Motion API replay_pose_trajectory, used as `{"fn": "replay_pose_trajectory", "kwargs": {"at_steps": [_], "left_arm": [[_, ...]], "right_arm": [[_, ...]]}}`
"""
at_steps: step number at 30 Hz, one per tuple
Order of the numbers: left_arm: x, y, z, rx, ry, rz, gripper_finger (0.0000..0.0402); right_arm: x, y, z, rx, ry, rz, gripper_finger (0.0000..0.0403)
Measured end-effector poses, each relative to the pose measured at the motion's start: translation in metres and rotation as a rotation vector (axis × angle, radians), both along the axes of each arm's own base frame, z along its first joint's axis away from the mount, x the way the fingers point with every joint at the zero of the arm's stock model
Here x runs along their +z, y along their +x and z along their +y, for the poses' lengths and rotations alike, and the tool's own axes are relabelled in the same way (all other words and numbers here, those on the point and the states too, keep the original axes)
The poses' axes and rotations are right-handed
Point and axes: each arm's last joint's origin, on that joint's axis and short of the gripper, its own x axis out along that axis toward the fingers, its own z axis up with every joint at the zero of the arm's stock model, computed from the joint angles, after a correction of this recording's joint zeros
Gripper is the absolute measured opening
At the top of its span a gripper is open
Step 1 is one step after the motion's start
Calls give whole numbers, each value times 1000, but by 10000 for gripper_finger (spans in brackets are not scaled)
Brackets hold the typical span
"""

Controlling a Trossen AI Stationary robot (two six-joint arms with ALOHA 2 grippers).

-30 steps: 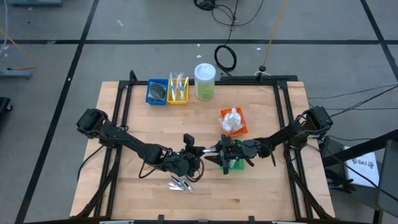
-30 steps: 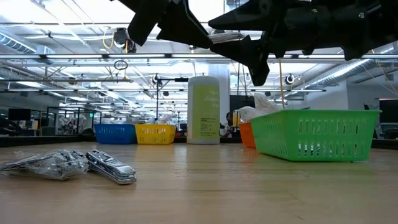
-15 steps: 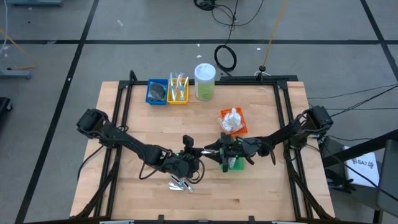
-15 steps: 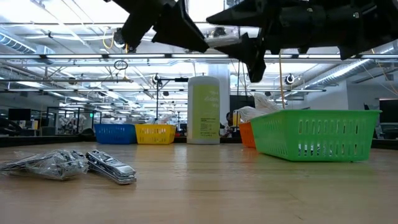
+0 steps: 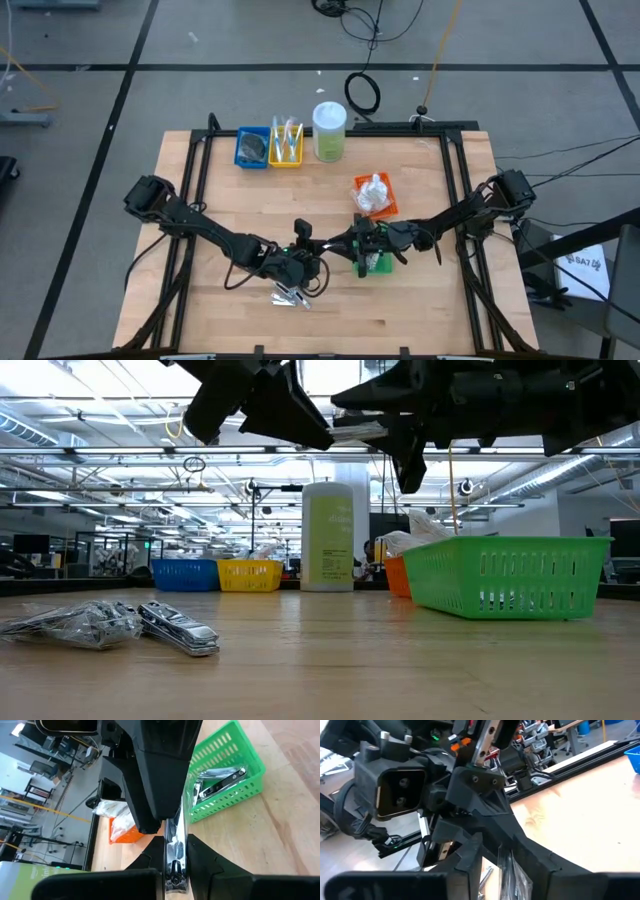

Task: Pick & Place Travel size toiletries
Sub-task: Put the nail cutter into the green bin

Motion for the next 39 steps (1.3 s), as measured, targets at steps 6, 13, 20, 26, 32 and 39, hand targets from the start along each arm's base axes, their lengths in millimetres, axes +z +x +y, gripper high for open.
{"fn": "replay_pose_trajectory", "kwargs": {"at_steps": [6,13,20,26,32,39], "left_arm": [[1,-2,-3,-2,55,6,39],[2,-3,-4,8,72,0,35],[2,-3,-4,12,95,1,35],[3,-4,-6,5,110,0,35],[10,-5,-8,60,133,-48,35],[10,-6,-9,51,106,-53,35]], "right_arm": [[-1,0,0,1,-6,9,87],[-1,0,0,3,-6,11,96],[-1,0,0,2,-7,13,100],[-2,0,0,5,-7,15,100],[-8,-1,1,27,-17,59,100],[-6,-1,1,13,-14,46,100]]}}
